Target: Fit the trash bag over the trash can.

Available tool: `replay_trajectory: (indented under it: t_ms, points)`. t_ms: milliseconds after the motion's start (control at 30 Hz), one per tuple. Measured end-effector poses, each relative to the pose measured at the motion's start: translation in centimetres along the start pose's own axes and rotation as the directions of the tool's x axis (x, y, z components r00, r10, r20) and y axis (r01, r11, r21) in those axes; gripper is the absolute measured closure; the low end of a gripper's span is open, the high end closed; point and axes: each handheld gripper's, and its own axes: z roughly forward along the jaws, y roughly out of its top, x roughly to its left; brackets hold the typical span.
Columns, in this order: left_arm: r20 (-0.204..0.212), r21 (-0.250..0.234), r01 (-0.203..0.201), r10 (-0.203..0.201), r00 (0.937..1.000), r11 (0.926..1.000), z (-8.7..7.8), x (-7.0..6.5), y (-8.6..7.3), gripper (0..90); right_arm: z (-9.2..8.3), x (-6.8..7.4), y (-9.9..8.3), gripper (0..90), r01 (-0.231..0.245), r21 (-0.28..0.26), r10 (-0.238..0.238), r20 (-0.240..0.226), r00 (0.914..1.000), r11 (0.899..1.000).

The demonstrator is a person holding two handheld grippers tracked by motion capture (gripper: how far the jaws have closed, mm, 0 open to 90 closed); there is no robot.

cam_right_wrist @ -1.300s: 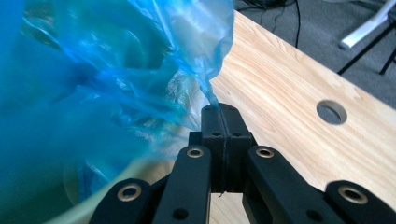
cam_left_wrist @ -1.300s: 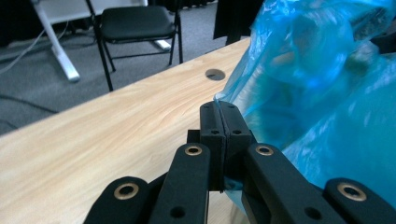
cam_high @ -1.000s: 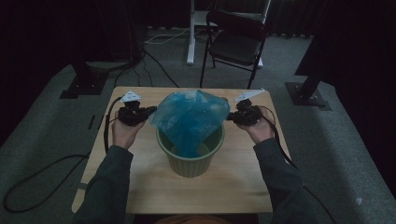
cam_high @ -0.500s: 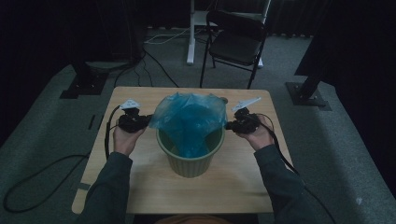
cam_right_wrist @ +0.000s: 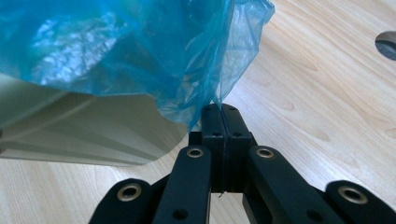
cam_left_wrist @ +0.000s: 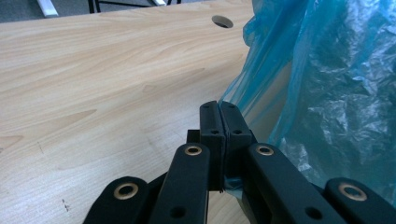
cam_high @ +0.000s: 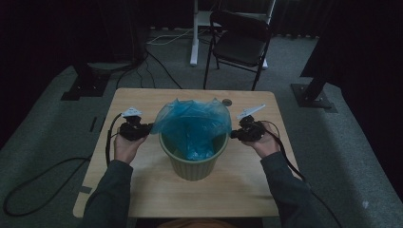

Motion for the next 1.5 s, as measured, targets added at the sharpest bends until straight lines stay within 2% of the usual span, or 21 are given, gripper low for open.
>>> replay_trajectory:
  t_ms: [200,233,267,367,500,700,933,1067,1133,1300,1333,1400,1500]
  points:
    - [-0.008,-0.006,0.013,-0.013,0.9999,0.9999,-0.1,0.1,0.0,87.2,0.0,-0.1,-0.1,90.0,0.001,0.002,-0.001,-0.001,1.0000,1.000]
    - [-0.005,-0.022,0.021,-0.021,0.9998,0.9995,-0.5,0.2,0.1,87.2,-0.1,-0.1,-0.1,90.0,0.002,0.000,-0.002,0.000,1.0000,1.000]
    - [-0.006,-0.032,0.024,-0.024,0.9997,0.9992,-0.8,0.2,0.1,82.4,-0.4,0.0,-0.1,86.8,0.002,-0.017,-0.002,0.001,1.0000,1.000]
    - [-0.008,-0.061,0.024,-0.025,0.9997,0.9978,-1.8,0.1,0.4,77.8,-1.2,-0.1,-0.1,81.7,0.004,-0.057,-0.003,0.002,1.0000,0.998]
    - [-0.013,-0.088,0.018,-0.019,0.9997,0.9960,-2.9,0.1,0.7,75.6,-2.3,-0.1,-0.1,75.2,0.016,-0.091,-0.014,0.017,0.9998,0.996]
    - [0.021,-0.130,0.049,-0.047,0.9987,0.9903,-4.0,0.5,0.9,69.2,-3.8,-0.2,0.0,73.3,0.019,-0.146,-0.016,0.017,0.9997,0.989]
    - [0.025,-0.153,0.071,-0.068,0.9974,0.9857,-4.2,0.5,1.5,61.4,-4.3,0.0,0.5,72.0,0.035,-0.172,-0.035,0.008,0.9994,0.984]
    - [0.019,-0.155,0.067,-0.064,0.9977,0.9856,-3.9,0.1,2.1,57.9,-4.1,0.3,0.8,71.7,0.042,-0.172,-0.042,0.003,0.9991,0.984]
    - [0.018,-0.171,0.076,-0.074,0.9971,0.9824,-3.9,0.1,2.4,54.8,-4.1,0.4,1.0,71.6,0.047,-0.172,-0.047,0.002,0.9989,0.984]
    - [0.047,-0.221,0.123,-0.116,0.9922,0.9675,-4.4,0.3,2.8,50.8,-4.0,0.4,1.0,71.4,0.057,-0.171,-0.057,0.004,0.9984,0.984]
    - [0.047,-0.221,0.123,-0.116,0.9922,0.9675,-4.4,0.3,2.8,49.8,-4.0,0.4,1.0,71.4,0.057,-0.171,-0.057,0.004,0.9984,0.984]
    - [0.074,-0.242,0.147,-0.133,0.9883,0.9590,-4.5,0.3,3.1,48.2,-4.0,0.4,0.9,71.3,0.054,-0.171,-0.055,0.001,0.9985,0.984]
    - [0.091,-0.250,0.149,-0.129,0.9874,0.9568,-4.4,0.2,3.2,47.0,-3.9,0.5,0.9,71.3,0.054,-0.169,-0.055,-0.001,0.9985,0.984]
